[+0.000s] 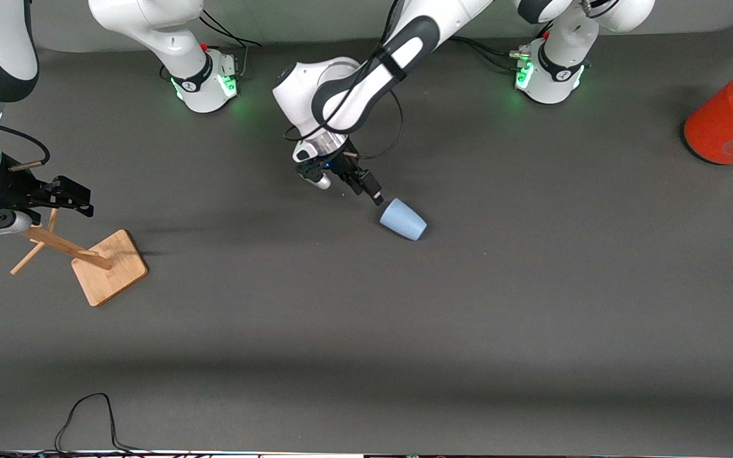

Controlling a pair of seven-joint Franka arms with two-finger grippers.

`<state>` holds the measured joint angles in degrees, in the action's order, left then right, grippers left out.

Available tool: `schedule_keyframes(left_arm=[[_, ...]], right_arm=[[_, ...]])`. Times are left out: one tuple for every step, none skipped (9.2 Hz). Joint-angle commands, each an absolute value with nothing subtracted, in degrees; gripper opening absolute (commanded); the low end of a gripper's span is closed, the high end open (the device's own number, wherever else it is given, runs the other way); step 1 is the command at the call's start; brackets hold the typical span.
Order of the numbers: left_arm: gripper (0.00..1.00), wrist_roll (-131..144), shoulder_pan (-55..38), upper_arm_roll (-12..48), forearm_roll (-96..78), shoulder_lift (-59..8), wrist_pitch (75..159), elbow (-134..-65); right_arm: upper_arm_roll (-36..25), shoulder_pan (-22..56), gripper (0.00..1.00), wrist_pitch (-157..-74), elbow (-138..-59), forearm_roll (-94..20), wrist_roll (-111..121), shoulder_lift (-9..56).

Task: Rotate and upright cup with both arms
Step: 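Lower the left gripper onto the open rim of the lying cup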

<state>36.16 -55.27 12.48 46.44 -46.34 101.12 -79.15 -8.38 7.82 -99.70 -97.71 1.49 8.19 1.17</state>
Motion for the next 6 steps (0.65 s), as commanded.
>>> schedule_keyframes(left_arm=[[0.99, 30.89, -56.16, 11.6, 50.52, -47.46, 101.51, -81.02], [0.99, 27.46, -55.9, 11.51, 50.54, -47.55, 101.51, -81.21], [0.98, 25.16, -55.64, 11.43, 50.89, -47.55, 101.51, -81.38], [0.98, 23.4, -55.55, 11.34, 51.15, -47.55, 101.6, -82.08], [0.96, 23.21, -55.37, 11.34, 52.46, -47.46, 101.51, -82.61], [0.95, 23.2, -54.85, 11.34, 52.73, -47.63, 101.6, -82.7]], right_arm=[[-8.88, 8.53, 1.0, -99.32, -98.7, 0.35, 8.7, 0.26], [-8.96, 8.44, 1.0, -99.23, -98.7, 0.35, 8.61, 0.52], [-8.96, 8.52, 1.0, -99.23, -98.53, 0.35, 5.48, 0.53], [-8.36, 8.7, 1.0, -99.32, -98.44, 0.44, 0.14, 0.7], [-8.26, 8.88, 1.0, -99.49, -98.44, 0.53, -1.56, 0.96], [-8.26, 8.7, 1.0, -99.67, -98.44, 0.44, -1.49, 1.14]])
